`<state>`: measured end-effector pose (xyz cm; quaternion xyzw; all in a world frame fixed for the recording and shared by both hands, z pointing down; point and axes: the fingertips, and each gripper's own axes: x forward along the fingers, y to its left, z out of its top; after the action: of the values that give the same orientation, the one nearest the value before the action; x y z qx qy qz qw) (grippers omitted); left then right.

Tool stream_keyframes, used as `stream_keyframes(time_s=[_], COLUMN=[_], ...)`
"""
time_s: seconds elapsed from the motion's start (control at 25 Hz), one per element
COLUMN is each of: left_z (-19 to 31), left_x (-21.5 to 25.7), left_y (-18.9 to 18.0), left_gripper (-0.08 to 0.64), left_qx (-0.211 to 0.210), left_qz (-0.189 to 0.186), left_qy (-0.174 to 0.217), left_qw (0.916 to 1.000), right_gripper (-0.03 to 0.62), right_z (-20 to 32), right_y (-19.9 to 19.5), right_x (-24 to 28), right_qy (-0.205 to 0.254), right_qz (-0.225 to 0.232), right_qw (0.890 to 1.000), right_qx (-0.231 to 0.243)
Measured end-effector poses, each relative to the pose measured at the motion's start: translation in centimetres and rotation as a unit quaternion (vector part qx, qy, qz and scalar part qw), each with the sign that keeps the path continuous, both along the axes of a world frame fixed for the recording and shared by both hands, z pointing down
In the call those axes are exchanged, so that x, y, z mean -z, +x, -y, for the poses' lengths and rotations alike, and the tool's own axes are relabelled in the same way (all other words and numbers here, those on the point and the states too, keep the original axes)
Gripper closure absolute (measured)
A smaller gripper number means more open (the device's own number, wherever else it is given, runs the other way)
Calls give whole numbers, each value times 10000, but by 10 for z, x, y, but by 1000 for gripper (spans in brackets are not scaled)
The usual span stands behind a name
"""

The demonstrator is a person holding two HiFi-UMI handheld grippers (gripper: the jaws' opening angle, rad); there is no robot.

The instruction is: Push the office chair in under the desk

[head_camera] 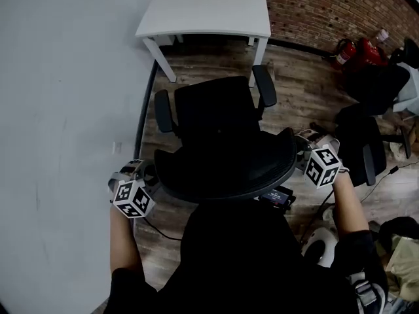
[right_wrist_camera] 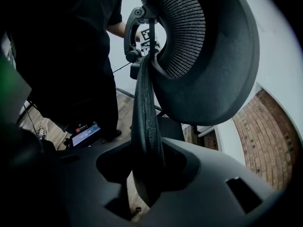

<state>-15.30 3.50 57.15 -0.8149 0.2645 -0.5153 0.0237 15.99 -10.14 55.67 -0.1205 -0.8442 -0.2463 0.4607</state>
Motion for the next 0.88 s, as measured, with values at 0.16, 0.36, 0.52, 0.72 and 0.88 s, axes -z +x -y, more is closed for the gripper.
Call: stream_keyframes(time_s=[0.16, 0.36, 0.52, 0.72, 0.88], left_z=[19, 38, 53, 70, 83], left_x=[-1, -6, -3, -9, -12], left_y=[-22, -47, -65, -90, -107], left_gripper=[405, 405, 403, 403, 403], left_qx=[7, -78, -120, -219, -286], left_qz=[-9, -32, -67, -17, -20], left_qy=[128, 190, 214, 226, 112], left_qw=[9999, 9998, 9997, 9995, 9995], right_gripper=[463, 462, 463, 465, 466], right_z=[15, 28, 36, 46, 53], right_y=[-22, -44, -61, -83, -99], right_x=[-3, -6, -4, -9, -7], right_qy=[48, 61, 79, 168, 141], right_qz=[-15, 3, 83, 159, 166], right_qw=[10000, 9998, 9996, 9990, 9990], right_qx=[-81, -180, -273, -384, -398])
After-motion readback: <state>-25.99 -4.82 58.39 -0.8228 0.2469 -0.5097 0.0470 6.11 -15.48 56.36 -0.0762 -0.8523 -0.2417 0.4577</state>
